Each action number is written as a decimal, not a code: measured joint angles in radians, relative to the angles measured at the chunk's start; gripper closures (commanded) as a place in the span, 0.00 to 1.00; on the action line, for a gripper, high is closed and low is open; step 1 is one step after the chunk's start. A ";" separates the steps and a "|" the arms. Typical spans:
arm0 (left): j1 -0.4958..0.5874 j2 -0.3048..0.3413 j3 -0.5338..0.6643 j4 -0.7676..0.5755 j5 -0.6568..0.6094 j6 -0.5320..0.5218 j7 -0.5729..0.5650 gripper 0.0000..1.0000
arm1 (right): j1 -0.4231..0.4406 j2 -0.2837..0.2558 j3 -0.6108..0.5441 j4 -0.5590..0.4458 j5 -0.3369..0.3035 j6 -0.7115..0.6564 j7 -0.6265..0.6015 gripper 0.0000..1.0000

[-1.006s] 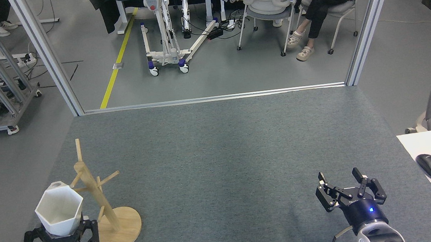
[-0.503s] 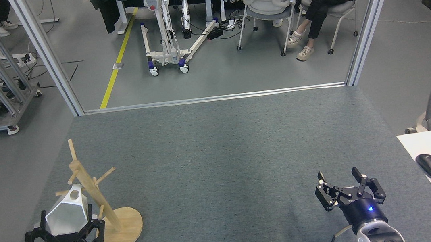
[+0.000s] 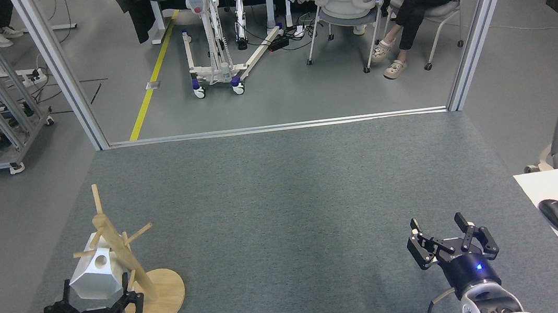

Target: Hang cup on storage rack

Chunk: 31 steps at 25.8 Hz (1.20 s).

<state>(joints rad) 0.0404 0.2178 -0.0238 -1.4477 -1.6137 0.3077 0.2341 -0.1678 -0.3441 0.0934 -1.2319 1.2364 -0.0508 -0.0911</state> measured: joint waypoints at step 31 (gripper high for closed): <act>0.304 -0.117 -0.146 -0.254 0.009 -0.244 0.010 0.00 | -0.022 -0.006 -0.058 -0.157 0.040 0.033 0.003 0.01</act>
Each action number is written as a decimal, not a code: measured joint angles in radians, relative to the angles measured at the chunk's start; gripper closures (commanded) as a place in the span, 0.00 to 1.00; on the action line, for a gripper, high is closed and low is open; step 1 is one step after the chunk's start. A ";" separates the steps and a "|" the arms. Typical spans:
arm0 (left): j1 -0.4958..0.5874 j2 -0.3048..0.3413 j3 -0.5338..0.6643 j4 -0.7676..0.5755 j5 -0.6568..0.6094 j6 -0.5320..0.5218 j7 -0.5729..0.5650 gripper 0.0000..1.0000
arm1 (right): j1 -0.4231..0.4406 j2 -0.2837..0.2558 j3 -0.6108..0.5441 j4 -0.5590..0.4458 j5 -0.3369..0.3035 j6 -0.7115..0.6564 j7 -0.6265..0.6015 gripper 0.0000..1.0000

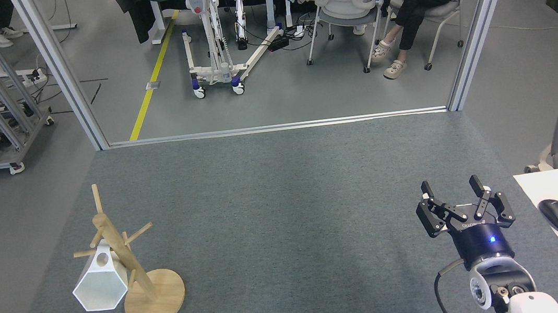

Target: Hang cup on storage rack

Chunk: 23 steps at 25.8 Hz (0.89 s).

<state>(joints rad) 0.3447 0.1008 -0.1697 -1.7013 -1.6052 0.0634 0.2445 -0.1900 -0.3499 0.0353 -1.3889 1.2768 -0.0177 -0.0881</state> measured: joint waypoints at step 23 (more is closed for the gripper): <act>-0.450 -0.159 -0.095 0.160 -0.011 0.010 -0.174 0.01 | 0.158 0.021 -0.066 -0.085 -0.026 0.052 -0.006 0.01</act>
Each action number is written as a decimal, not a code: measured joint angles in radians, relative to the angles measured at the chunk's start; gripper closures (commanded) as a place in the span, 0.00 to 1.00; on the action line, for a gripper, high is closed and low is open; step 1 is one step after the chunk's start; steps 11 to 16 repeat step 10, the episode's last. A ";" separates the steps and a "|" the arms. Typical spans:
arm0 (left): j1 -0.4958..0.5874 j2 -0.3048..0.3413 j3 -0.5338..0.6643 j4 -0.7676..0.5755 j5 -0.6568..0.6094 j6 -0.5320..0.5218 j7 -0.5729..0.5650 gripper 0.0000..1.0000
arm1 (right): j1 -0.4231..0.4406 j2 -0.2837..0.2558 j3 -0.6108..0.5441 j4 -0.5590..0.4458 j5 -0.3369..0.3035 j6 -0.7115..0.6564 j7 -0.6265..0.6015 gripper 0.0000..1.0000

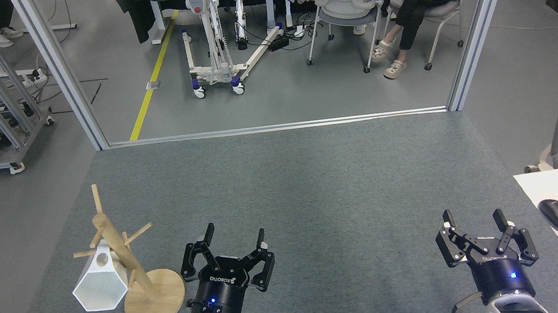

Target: Hang cup on storage rack

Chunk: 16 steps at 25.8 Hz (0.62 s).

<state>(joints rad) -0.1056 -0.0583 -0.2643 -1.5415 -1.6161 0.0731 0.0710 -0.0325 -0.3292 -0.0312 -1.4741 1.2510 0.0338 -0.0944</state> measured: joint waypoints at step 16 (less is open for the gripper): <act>-0.016 0.001 0.003 0.053 -0.002 0.055 0.064 0.00 | -0.009 -0.012 -0.006 0.003 -0.044 0.001 0.003 0.01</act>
